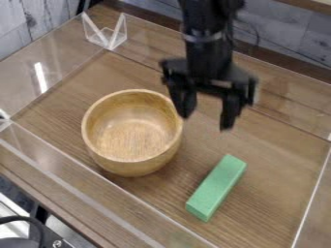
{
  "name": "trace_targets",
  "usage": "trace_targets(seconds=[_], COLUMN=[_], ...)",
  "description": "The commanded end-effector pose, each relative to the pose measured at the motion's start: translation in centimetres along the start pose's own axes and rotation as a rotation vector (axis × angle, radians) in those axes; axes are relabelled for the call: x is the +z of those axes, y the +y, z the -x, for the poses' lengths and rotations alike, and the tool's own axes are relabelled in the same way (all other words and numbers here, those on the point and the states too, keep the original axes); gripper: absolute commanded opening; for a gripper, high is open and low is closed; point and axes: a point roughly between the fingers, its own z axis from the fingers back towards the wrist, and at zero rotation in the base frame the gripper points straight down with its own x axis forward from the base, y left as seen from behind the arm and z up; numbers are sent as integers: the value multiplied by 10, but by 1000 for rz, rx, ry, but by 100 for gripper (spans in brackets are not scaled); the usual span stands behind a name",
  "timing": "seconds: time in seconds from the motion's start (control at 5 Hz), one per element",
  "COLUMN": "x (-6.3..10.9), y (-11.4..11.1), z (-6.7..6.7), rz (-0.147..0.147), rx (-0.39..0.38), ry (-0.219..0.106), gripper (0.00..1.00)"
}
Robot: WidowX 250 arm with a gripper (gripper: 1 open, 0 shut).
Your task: Move green stick from inside the wooden bowl to the table next to it
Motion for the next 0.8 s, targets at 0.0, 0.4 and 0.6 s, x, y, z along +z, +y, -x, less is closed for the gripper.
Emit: trace_targets(seconds=[0.0, 0.4, 0.6], x=[26, 27, 19], y=[16, 32, 23], z=[-31, -53, -69], rz=[-4, -17, -14], rx=[25, 33, 33], ry=[-94, -166, -191], gripper=[100, 100, 100])
